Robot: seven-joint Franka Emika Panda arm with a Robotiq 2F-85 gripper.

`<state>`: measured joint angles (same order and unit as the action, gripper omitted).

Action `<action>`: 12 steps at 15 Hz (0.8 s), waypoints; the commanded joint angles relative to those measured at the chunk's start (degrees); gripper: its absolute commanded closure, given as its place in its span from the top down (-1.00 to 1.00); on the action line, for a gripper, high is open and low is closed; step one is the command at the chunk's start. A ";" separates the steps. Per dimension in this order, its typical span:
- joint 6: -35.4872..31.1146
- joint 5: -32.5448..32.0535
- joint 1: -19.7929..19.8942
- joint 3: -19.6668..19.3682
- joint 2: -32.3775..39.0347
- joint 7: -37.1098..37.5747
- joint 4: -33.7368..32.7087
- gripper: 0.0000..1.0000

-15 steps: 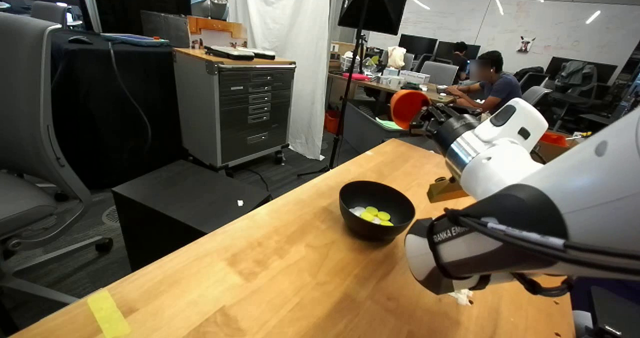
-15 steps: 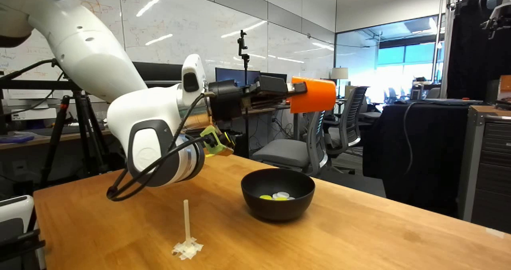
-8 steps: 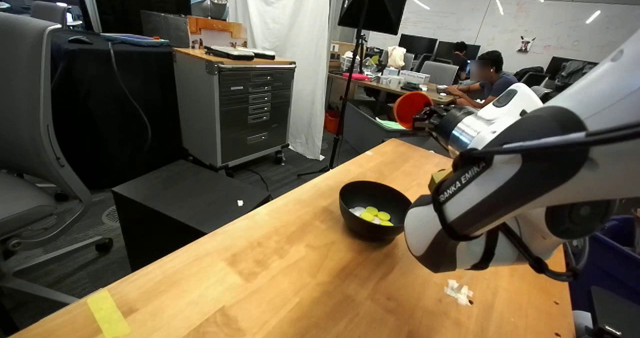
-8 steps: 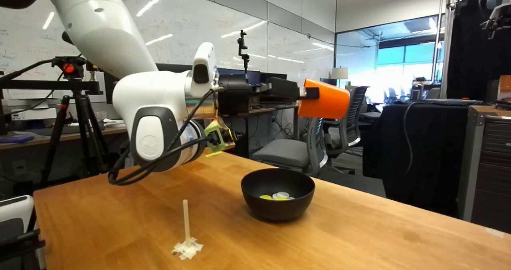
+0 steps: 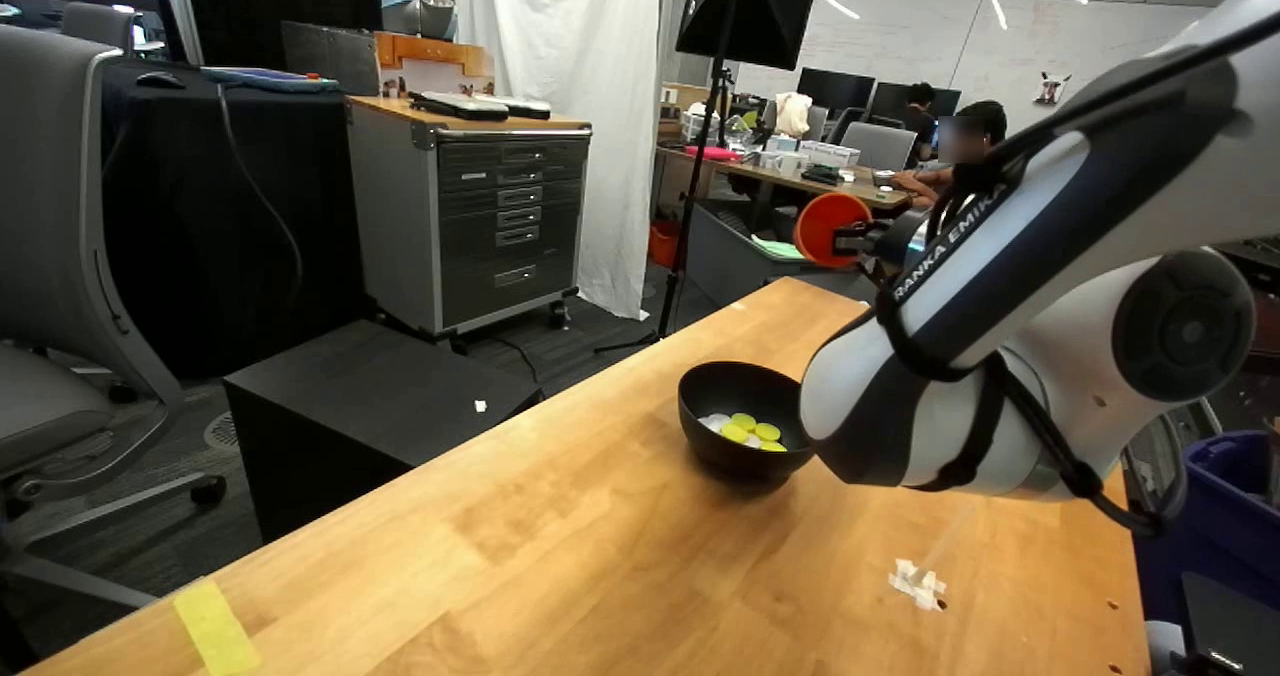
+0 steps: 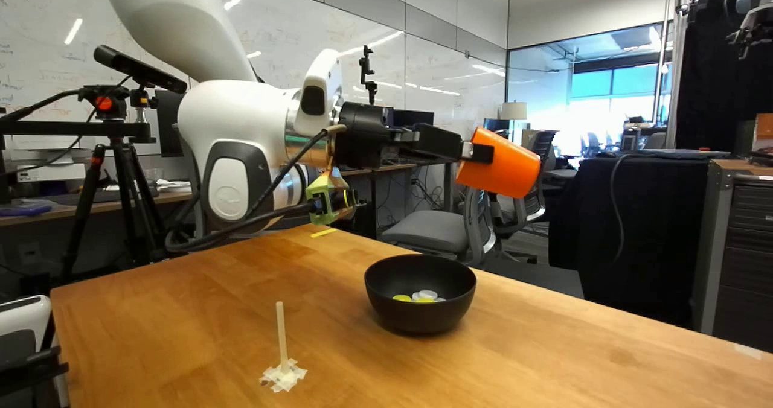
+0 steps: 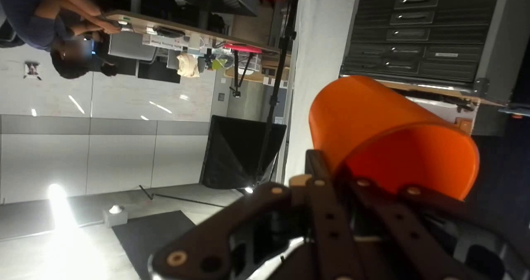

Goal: Pour the things in the orange cup into the bowl

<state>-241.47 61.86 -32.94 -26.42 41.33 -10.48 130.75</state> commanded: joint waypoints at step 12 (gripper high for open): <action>10.06 2.40 19.97 19.54 -14.13 -14.02 1.93 -0.92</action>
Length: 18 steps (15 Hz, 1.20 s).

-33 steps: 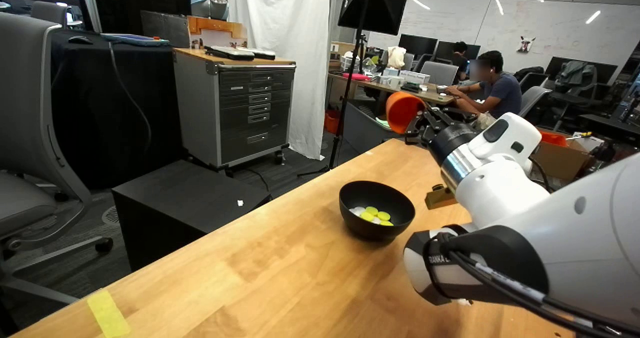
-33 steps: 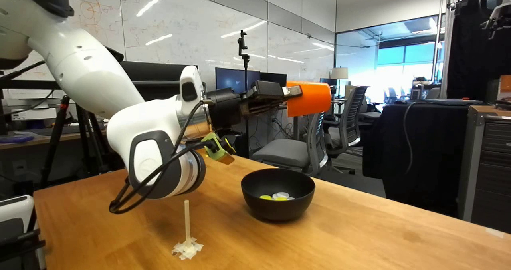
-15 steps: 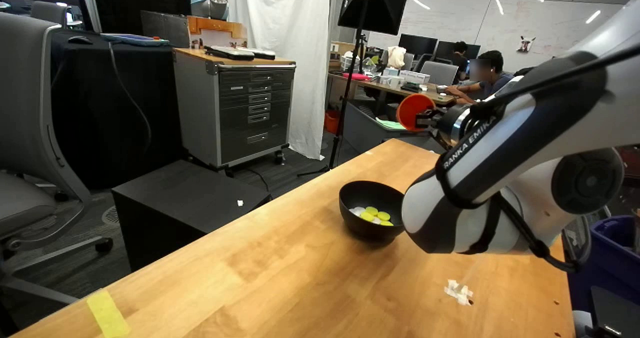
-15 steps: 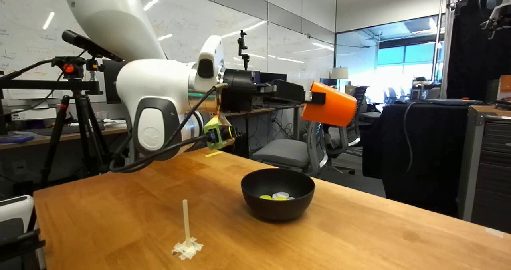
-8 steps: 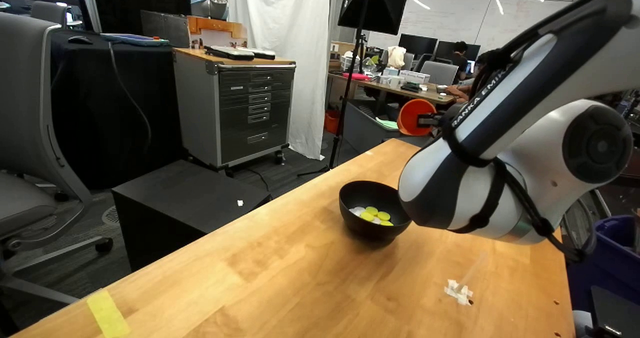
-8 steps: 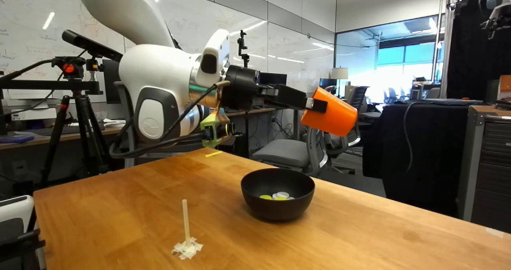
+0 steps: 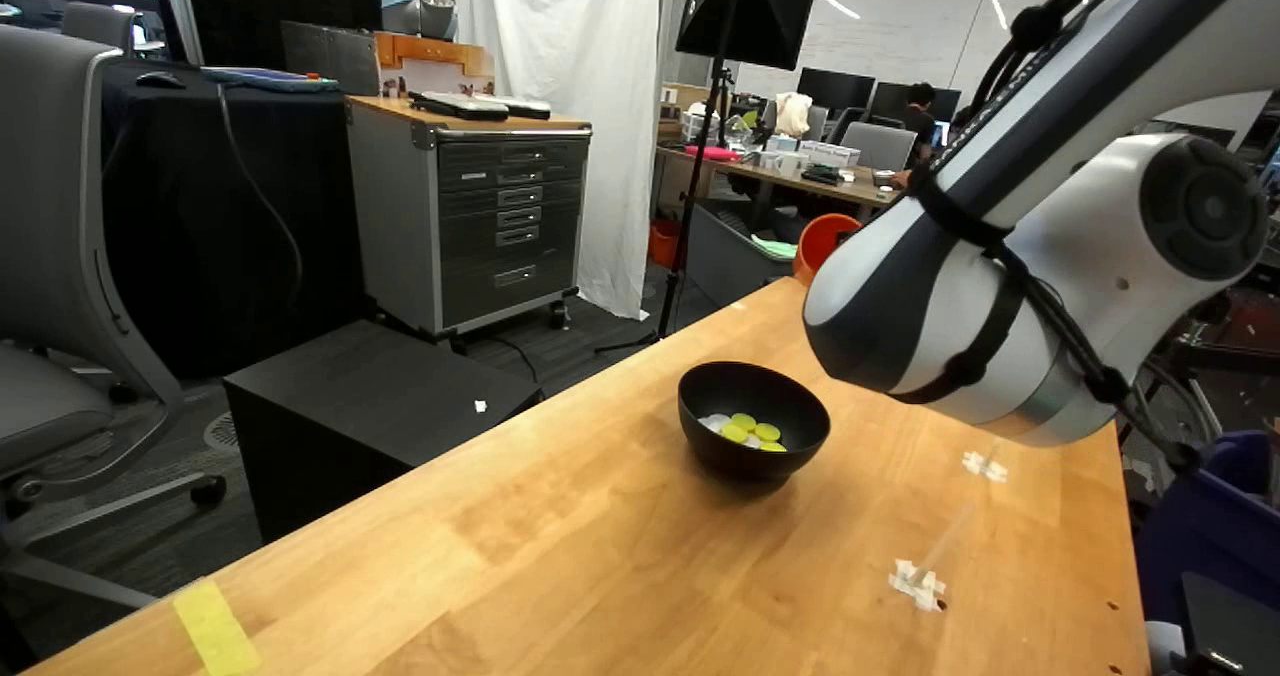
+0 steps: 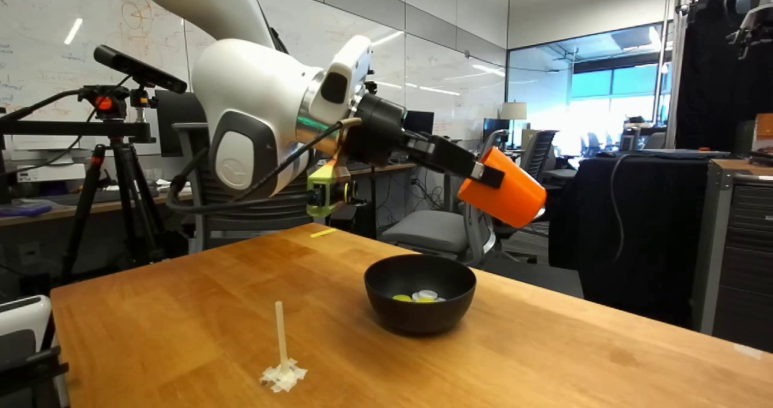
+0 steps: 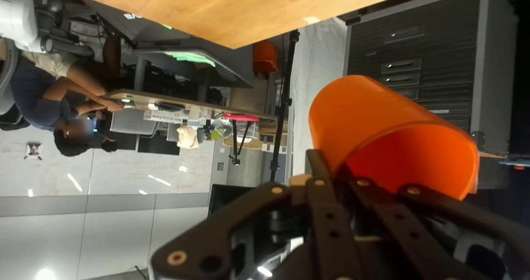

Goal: Pour the things in the orange cup into the bowl

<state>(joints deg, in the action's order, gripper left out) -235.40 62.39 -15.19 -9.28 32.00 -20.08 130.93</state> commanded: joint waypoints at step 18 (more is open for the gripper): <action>32.12 18.40 2.49 -0.92 -16.65 -22.43 4.92 -0.92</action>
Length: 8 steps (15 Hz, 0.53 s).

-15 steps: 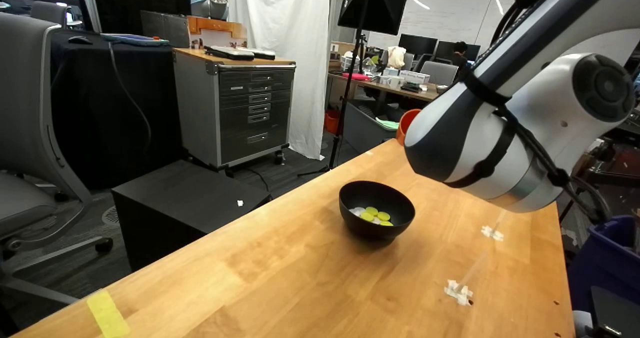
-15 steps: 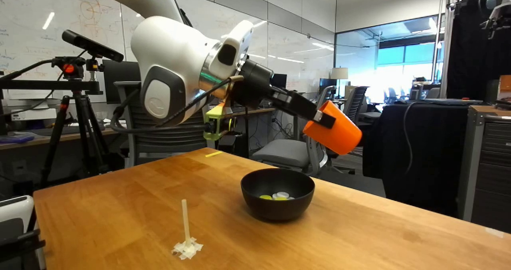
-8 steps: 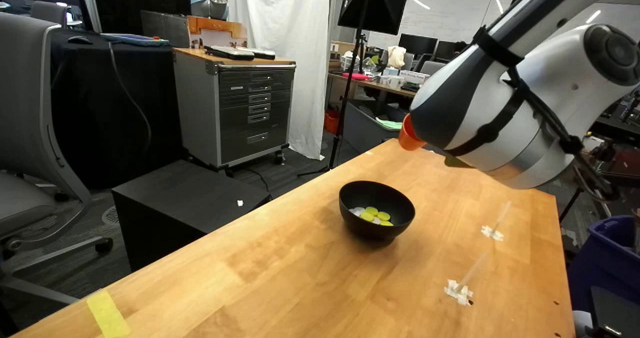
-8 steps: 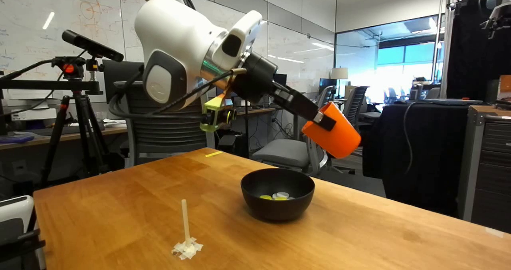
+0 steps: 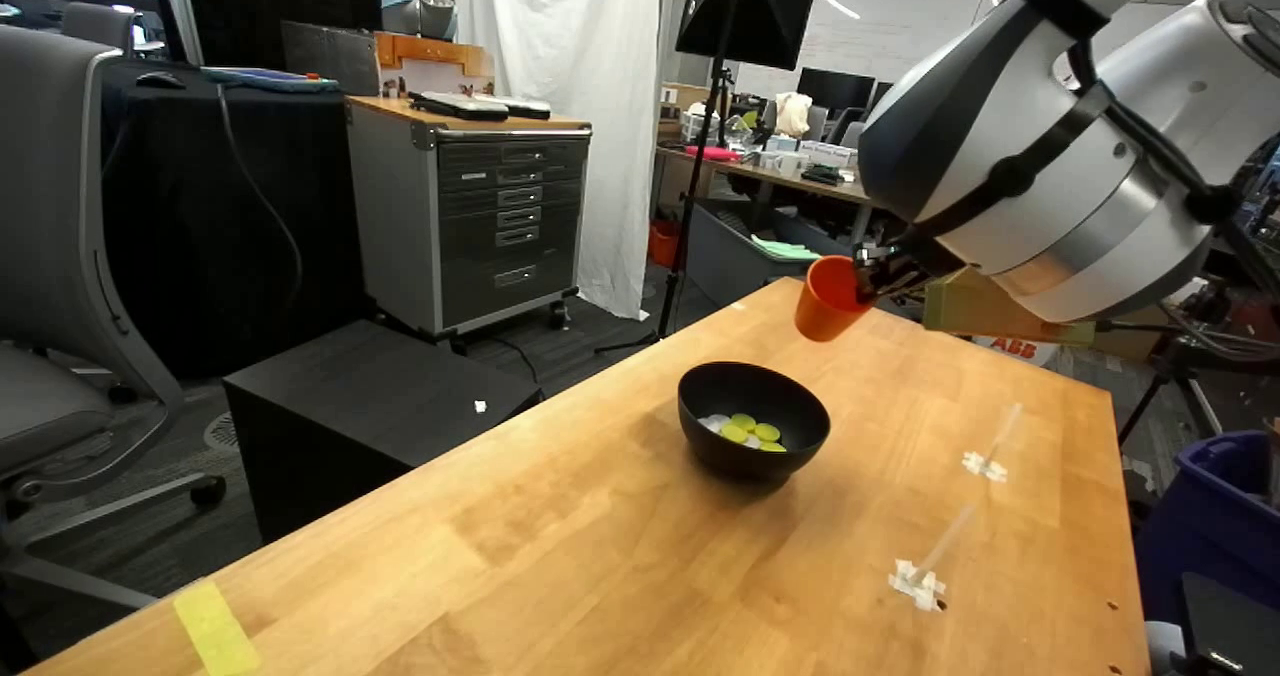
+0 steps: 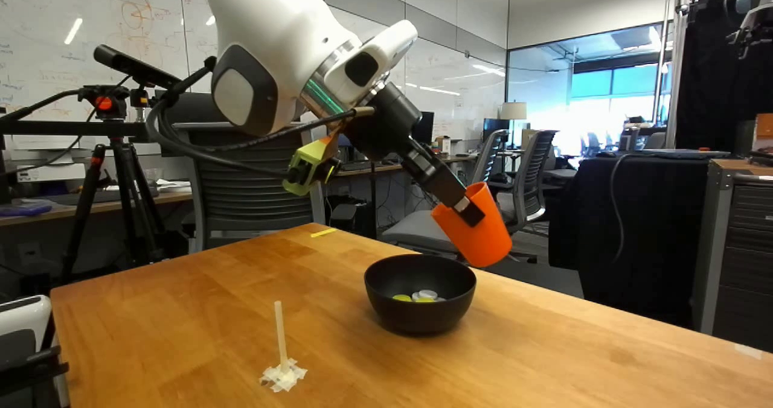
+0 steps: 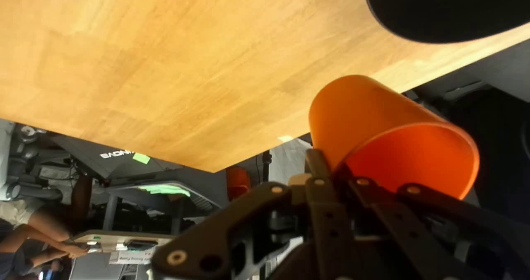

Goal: Pour the things in the orange cup into the bowl

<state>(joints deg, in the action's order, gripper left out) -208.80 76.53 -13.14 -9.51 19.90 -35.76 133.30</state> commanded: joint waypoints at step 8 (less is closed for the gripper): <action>19.14 7.98 0.73 -3.63 -6.57 -18.34 10.17 -0.92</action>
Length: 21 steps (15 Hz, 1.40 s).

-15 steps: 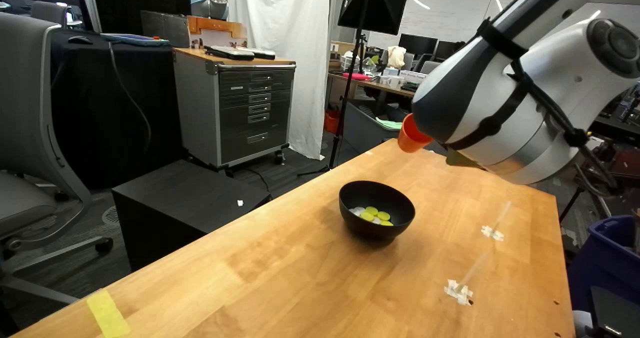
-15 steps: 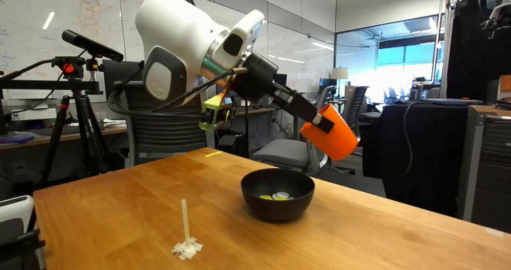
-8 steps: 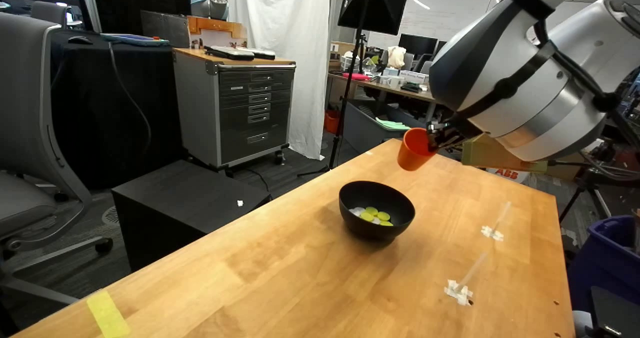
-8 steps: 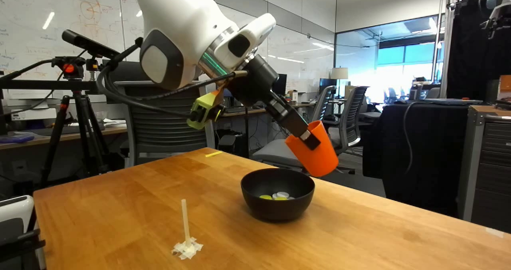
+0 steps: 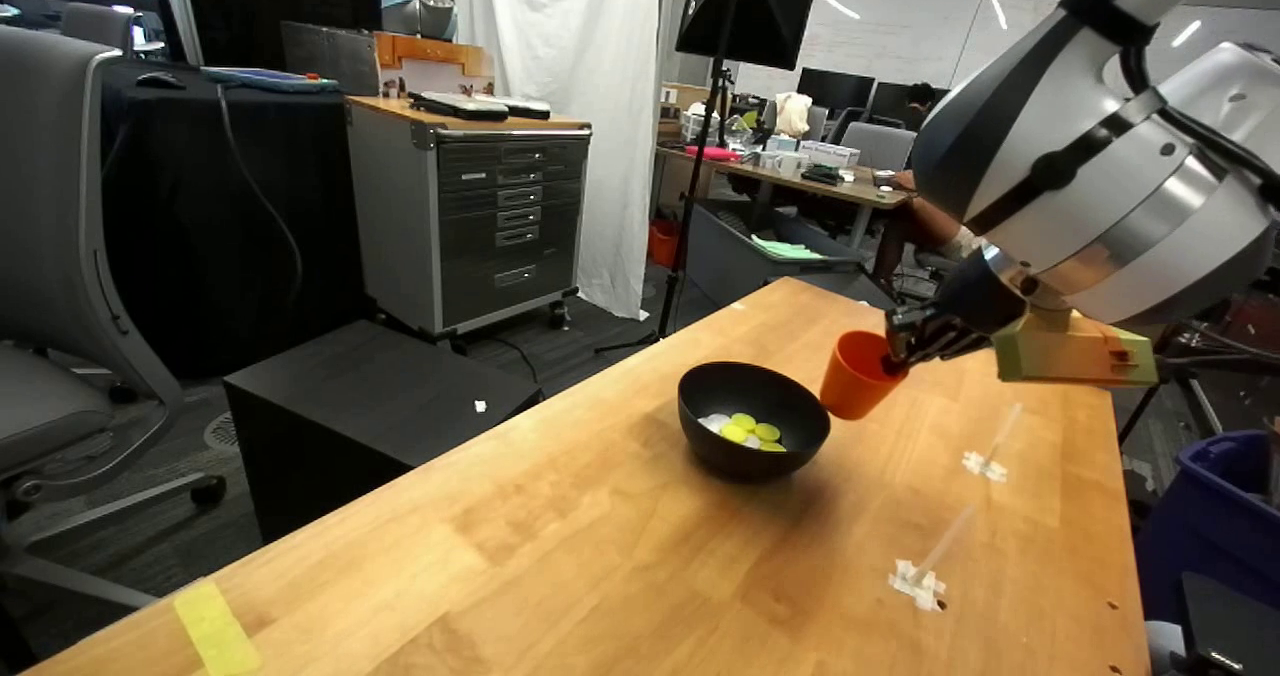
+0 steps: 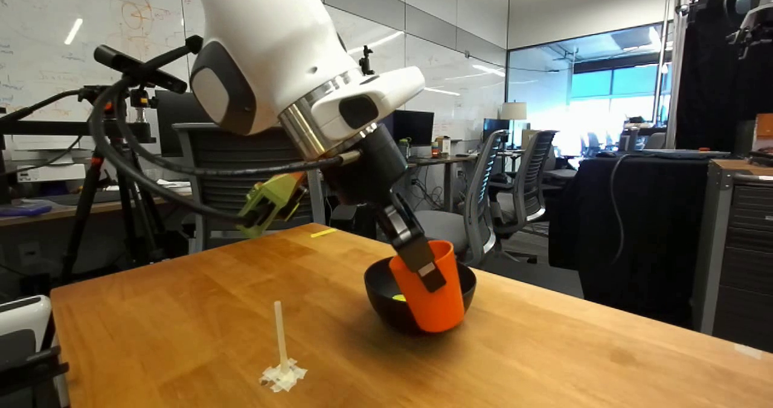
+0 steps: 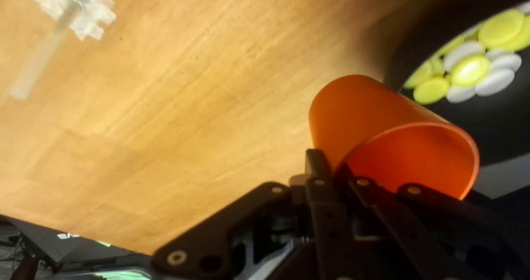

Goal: Pour the things in the orange cup into the bowl

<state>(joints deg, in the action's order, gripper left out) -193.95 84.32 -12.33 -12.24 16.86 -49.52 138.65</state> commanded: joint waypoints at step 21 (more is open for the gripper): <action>24.56 -57.93 9.26 -3.50 -11.59 37.20 11.44 -0.53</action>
<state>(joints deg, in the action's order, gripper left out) -173.47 27.75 -2.20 -14.53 9.44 -14.26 149.77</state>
